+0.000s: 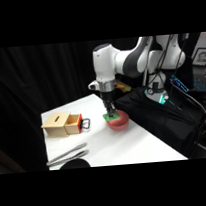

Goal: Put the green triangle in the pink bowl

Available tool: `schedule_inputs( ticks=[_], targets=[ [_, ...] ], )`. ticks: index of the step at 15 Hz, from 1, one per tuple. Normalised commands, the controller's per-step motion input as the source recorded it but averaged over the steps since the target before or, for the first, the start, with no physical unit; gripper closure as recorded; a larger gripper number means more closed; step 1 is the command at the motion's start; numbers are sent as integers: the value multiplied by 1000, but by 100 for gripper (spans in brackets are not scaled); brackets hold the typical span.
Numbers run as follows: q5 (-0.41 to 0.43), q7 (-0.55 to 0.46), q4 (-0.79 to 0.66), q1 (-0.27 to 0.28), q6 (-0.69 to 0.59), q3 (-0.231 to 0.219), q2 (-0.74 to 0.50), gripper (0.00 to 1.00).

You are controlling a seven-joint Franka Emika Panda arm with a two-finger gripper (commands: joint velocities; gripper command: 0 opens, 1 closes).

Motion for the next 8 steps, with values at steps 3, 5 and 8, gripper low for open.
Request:
schedule_inputs(
  ticks=[3, 5, 8],
  targets=[
    [-18, -167, -321, -148, 133, 48, -268, 95],
    [-66, -146, -316, -144, 197, 22, -229, 95],
    [-77, -167, -308, -132, 268, 1, -186, 95]
  ],
)
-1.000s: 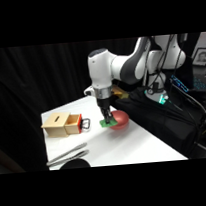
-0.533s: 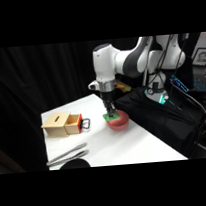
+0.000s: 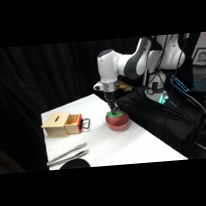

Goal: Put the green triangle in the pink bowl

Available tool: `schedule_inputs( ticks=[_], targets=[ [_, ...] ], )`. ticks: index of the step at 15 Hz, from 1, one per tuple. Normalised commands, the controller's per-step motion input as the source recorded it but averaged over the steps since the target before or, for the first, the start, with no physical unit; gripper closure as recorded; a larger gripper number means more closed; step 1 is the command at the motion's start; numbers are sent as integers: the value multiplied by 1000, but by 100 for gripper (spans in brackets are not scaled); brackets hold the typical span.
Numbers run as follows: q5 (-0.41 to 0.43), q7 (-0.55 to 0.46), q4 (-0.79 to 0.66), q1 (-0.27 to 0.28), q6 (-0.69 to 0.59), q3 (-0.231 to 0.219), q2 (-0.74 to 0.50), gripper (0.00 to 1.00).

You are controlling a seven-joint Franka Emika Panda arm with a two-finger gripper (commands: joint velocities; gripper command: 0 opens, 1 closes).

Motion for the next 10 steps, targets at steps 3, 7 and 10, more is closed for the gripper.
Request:
schedule_inputs(
  ticks=[3, 7, 10],
  targets=[
    [-29, -205, -239, -107, 288, -10, -98, 95],
    [-14, -200, -134, -75, 319, -11, 36, 95],
    [-46, -208, -35, -66, 357, -21, 168, 54]
  ],
)
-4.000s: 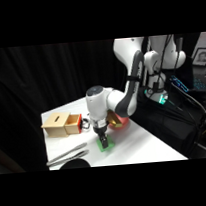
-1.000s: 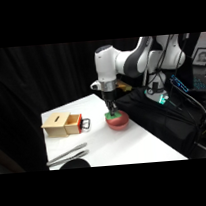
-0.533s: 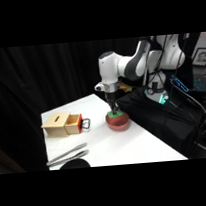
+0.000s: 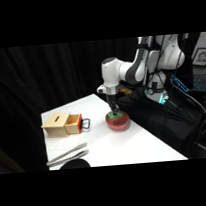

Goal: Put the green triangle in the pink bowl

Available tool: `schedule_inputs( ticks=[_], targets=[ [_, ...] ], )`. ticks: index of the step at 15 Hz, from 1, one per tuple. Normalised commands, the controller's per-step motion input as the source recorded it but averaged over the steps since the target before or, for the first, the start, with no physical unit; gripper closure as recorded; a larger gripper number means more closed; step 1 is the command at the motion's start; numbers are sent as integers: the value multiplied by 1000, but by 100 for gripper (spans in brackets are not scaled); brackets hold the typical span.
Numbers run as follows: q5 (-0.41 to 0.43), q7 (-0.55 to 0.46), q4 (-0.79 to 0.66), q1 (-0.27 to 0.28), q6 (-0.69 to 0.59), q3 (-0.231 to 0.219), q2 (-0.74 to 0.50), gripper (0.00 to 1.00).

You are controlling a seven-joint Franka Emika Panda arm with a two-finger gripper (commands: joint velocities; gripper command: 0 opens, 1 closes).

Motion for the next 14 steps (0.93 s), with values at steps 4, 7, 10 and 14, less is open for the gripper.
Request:
schedule_inputs(
  ticks=[4, 7, 10, 14],
  targets=[
    [-31, -193, 10, -54, 279, -13, 168, 36],
    [-56, -142, 4, -31, 159, -7, 66, 11],
    [-77, -123, -13, -24, 44, -8, -44, 0],
    [-44, -144, -74, -34, -70, 7, -215, 0]
  ],
)
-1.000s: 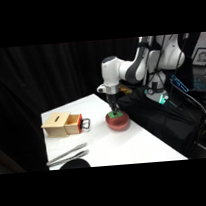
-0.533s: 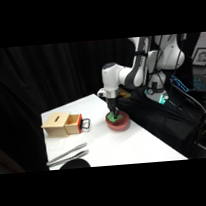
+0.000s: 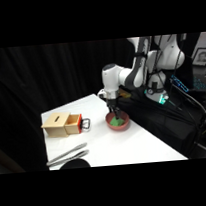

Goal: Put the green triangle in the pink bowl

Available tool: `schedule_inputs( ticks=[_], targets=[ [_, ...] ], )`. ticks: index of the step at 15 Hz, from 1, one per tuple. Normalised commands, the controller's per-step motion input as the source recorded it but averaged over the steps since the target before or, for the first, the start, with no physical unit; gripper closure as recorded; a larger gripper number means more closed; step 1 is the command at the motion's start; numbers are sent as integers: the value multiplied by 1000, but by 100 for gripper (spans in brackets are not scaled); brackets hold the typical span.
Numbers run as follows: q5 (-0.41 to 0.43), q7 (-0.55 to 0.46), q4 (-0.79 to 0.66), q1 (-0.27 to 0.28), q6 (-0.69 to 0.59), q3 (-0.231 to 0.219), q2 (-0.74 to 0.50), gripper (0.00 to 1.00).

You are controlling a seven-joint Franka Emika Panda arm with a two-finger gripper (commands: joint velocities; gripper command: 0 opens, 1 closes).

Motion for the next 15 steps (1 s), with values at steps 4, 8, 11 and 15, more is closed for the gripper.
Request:
schedule_inputs(
  ticks=[4, 8, 11, 15],
  targets=[
    [16, -201, -138, -52, -299, 18, -503, 0],
    [17, -216, -62, -50, -489, -14, -578, 0],
    [17, -209, 81, -47, -525, -52, -485, 0],
    [-8, -169, 182, -60, -481, -64, -374, 0]
  ],
)
